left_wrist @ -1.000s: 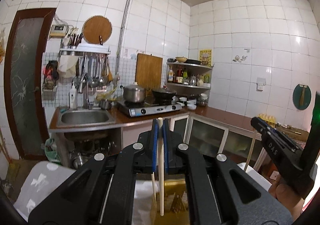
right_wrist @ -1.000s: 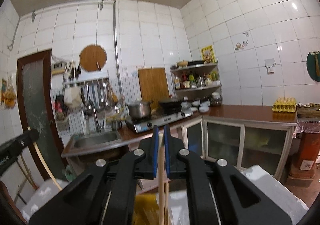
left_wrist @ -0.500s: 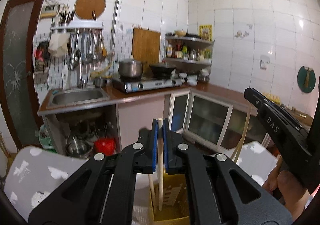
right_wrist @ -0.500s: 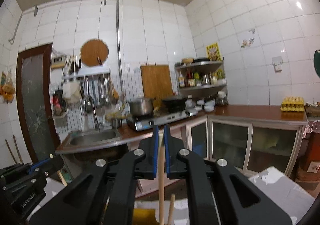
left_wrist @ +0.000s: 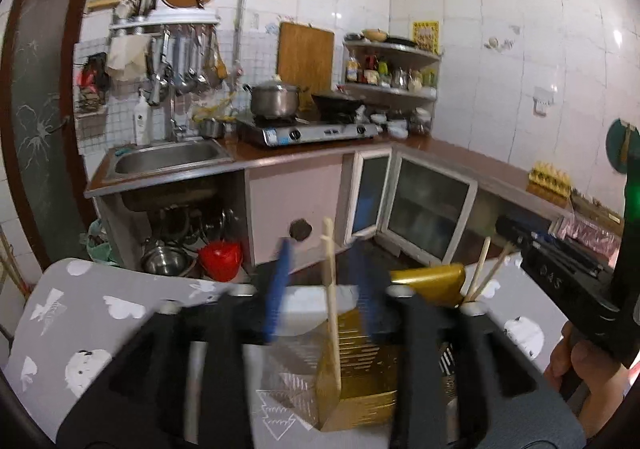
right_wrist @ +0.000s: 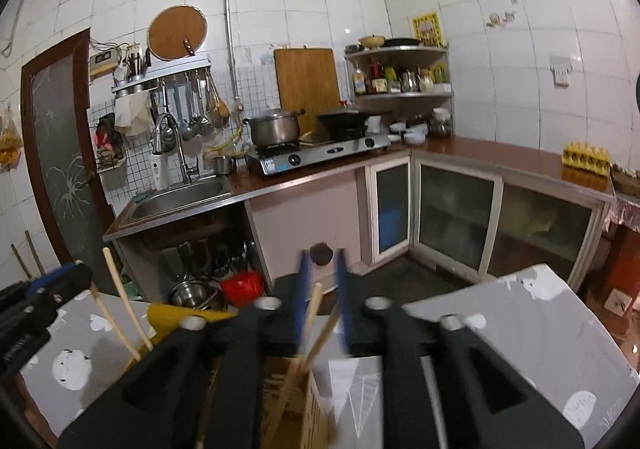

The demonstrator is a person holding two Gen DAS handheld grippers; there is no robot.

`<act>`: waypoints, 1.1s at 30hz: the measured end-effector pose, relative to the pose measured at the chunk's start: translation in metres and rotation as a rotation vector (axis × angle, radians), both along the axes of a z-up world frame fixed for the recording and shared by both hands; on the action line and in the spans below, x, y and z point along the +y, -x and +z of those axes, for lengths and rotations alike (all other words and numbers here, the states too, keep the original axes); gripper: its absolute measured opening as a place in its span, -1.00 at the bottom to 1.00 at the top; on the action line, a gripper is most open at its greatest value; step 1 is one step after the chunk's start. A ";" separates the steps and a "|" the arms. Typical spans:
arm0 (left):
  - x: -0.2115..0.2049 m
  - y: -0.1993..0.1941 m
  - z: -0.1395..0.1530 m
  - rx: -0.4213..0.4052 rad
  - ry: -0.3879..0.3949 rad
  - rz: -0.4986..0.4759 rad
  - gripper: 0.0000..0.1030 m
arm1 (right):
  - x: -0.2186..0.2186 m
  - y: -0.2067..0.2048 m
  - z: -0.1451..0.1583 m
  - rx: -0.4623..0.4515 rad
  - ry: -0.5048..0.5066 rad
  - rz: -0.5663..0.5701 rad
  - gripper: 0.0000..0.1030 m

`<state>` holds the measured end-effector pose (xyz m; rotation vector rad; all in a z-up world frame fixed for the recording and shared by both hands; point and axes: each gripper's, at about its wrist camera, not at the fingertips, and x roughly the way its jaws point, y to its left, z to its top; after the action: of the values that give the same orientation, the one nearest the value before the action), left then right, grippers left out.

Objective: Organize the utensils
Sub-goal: 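Insert the left tool's chopstick into the holder and open it while the right tool releases its own, then move the left tool to the chopsticks while the right tool closes on the grey spoon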

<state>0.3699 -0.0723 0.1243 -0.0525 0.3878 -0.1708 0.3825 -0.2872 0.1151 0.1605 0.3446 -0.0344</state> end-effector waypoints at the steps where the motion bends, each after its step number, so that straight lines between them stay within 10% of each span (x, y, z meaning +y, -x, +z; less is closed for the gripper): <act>1: 0.003 0.007 0.006 -0.011 0.005 0.007 -0.04 | -0.001 0.008 0.006 -0.003 0.006 -0.019 0.03; 11: 0.047 0.091 0.037 -0.048 -0.003 0.066 0.81 | 0.001 0.096 0.023 0.044 0.077 -0.043 0.14; 33: 0.075 0.130 -0.130 0.347 -0.065 0.105 0.88 | 0.048 0.180 -0.134 0.407 0.085 -0.020 0.14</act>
<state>0.2400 0.0025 -0.0062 -0.0384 0.7352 -0.0446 0.2027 -0.2391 -0.0186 0.0714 0.7470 -0.1017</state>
